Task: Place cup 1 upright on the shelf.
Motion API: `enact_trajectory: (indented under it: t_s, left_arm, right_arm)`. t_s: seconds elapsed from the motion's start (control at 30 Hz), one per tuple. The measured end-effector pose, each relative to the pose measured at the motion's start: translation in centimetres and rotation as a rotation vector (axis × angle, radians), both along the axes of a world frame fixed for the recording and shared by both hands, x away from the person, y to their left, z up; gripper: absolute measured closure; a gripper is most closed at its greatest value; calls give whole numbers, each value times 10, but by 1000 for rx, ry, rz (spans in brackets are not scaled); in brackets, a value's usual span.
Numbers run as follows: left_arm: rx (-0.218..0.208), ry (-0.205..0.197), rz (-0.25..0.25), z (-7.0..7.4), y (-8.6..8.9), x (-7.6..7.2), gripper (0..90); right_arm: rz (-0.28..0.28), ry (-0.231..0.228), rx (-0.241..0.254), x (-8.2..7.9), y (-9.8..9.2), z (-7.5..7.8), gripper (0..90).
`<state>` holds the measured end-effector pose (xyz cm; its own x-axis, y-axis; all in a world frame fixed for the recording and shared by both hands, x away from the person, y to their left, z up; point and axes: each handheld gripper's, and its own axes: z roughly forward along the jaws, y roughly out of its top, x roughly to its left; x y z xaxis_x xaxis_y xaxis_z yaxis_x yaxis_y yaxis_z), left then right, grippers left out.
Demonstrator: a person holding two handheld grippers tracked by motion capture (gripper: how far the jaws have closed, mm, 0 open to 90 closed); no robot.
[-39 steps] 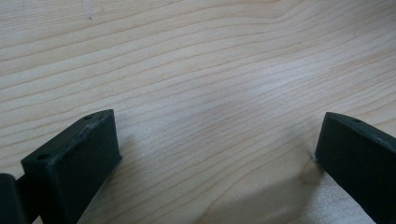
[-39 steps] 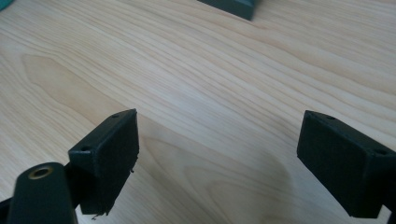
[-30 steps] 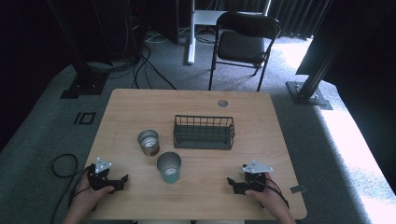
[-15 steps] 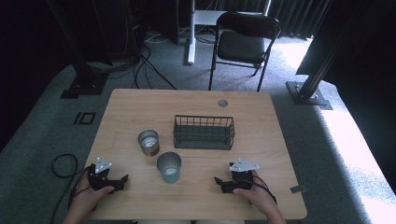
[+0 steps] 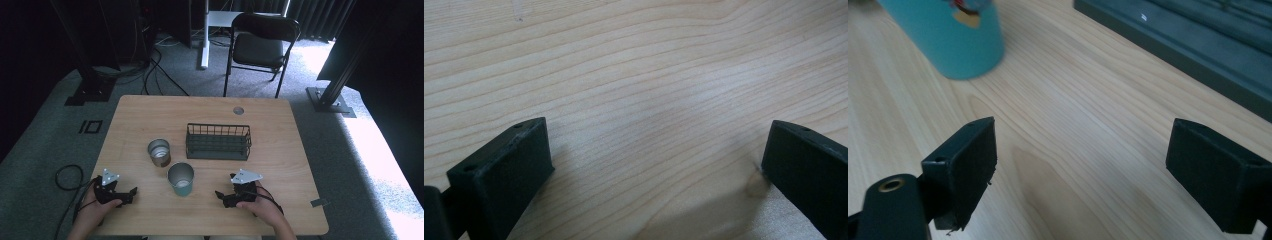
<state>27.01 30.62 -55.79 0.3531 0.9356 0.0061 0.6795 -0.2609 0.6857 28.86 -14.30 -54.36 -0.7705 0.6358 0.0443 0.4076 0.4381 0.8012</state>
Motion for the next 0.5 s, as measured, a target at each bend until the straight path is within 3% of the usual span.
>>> enact_trajectory:
  t_s: [0.5]
  left_arm:
    - [1,0,0,0,0,0,3]
  right_arm:
    - [101,-6,34,0,38,2,129]
